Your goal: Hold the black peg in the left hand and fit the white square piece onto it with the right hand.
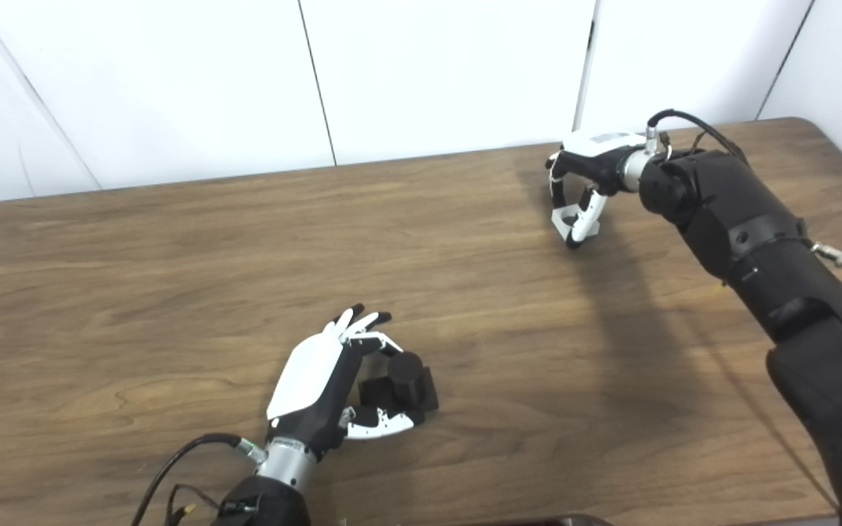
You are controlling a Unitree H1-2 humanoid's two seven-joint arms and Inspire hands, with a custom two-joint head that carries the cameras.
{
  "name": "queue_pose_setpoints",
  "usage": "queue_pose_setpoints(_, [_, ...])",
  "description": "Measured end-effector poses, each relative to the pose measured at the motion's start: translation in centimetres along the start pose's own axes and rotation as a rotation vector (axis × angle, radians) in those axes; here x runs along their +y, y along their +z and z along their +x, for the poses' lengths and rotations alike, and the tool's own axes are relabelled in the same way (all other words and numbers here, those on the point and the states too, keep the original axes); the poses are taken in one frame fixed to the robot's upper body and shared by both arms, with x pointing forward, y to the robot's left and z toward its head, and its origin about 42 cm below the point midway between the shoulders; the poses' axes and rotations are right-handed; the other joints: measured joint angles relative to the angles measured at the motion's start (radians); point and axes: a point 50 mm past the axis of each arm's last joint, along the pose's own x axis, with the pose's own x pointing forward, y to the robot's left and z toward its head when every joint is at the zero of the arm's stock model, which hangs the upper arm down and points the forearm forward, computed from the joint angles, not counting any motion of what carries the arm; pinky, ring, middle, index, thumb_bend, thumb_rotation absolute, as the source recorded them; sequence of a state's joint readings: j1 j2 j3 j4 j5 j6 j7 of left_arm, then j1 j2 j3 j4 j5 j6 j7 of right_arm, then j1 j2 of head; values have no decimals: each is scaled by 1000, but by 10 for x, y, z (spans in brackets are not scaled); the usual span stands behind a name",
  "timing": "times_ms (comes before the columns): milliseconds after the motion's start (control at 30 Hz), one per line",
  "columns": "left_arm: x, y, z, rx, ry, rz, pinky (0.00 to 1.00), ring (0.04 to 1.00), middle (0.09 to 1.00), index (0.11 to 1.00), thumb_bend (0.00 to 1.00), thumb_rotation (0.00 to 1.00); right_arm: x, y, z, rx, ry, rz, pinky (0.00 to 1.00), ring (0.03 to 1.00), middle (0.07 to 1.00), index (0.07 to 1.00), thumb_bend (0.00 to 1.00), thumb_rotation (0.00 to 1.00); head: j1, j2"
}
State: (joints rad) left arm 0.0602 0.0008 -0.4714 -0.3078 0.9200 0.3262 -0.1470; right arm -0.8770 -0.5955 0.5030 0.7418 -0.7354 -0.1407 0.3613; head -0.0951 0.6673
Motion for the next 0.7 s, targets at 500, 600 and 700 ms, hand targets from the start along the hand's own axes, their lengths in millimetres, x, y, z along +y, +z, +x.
queue_pose_setpoints(500, [-1, 1, 0, -1, -1, 0, 1000, 1000, 907, 489, 516, 66, -1, 7, -11, -37, -7, -36, 966, 1000, 921, 491, 524, 153, -5, 2])
queue_pose_setpoints(600, [0, 1, 0, 0, 1, 1, 1000, 1000, 909, 489, 515, 66, 0, 17, -19, -61, 1, -49, 975, 1000, 925, 491, 524, 153, -6, 0])
queue_pose_setpoints(700, [0, 0, 1, 0, 1, 1, 1000, 1000, 908, 489, 515, 66, -2, 27, -26, -69, 10, -62, 984, 1000, 926, 491, 524, 153, -5, 0])
